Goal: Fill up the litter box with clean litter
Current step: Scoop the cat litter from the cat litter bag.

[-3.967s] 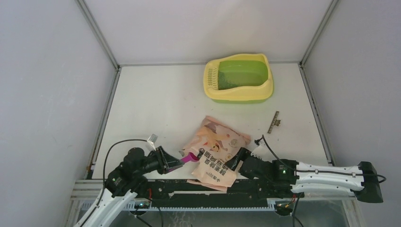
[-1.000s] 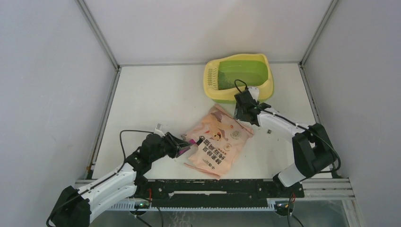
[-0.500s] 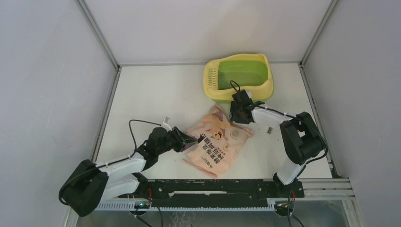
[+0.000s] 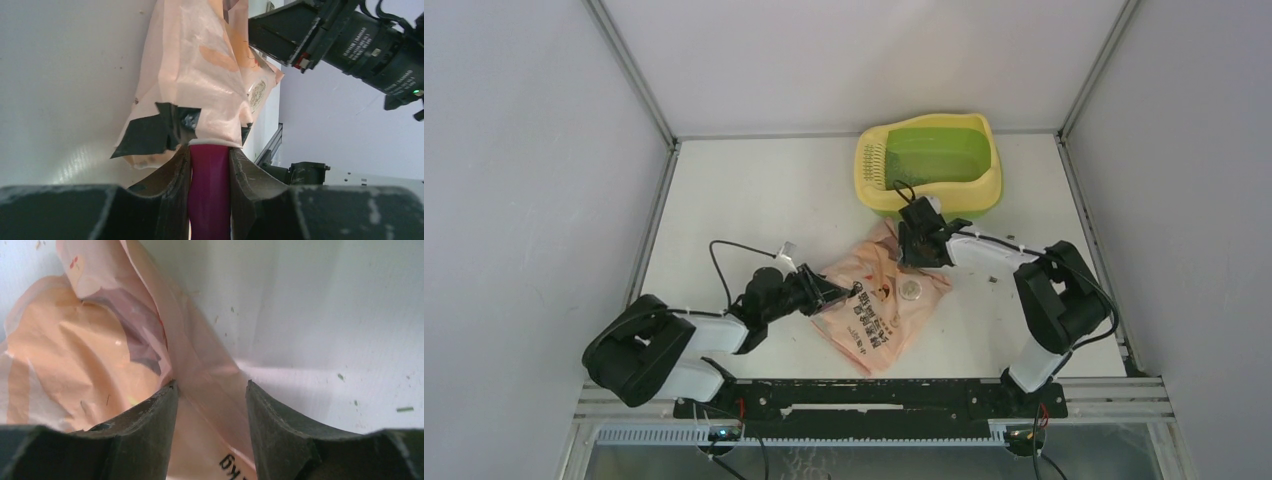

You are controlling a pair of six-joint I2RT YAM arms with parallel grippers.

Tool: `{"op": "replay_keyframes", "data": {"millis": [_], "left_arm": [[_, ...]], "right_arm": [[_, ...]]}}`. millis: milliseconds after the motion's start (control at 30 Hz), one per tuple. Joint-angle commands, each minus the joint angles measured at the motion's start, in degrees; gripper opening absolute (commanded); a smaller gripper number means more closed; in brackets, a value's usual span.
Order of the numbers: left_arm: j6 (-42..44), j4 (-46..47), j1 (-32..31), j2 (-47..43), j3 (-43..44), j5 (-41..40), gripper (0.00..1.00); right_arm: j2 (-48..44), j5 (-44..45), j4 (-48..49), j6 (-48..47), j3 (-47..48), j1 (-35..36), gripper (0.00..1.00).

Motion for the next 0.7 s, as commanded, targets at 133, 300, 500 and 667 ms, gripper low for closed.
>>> {"op": "replay_keyframes", "data": {"millis": [133,300,500,667], "left_arm": [[-2.4,27.1,-0.1,10.0,-7.6,6.1,0.01],[-5.7,39.6,-1.8,20.6,-7.6,9.1,0.01],[-4.8,39.7,-4.2,19.8,-6.0,8.0,0.01],[-4.7,39.7,-5.0,19.2,-3.7,10.1,0.01]], "right_arm": [[-14.7,-0.1,-13.0,-0.5,-1.3,1.0,0.62],[-23.6,-2.6,-15.6,-0.7,-4.2,-0.3,0.63],[-25.3,-13.7,-8.6,-0.2,-9.7,0.0,0.62],[-18.8,-8.4,-6.4,1.3,-11.8,0.1,0.61]]}}
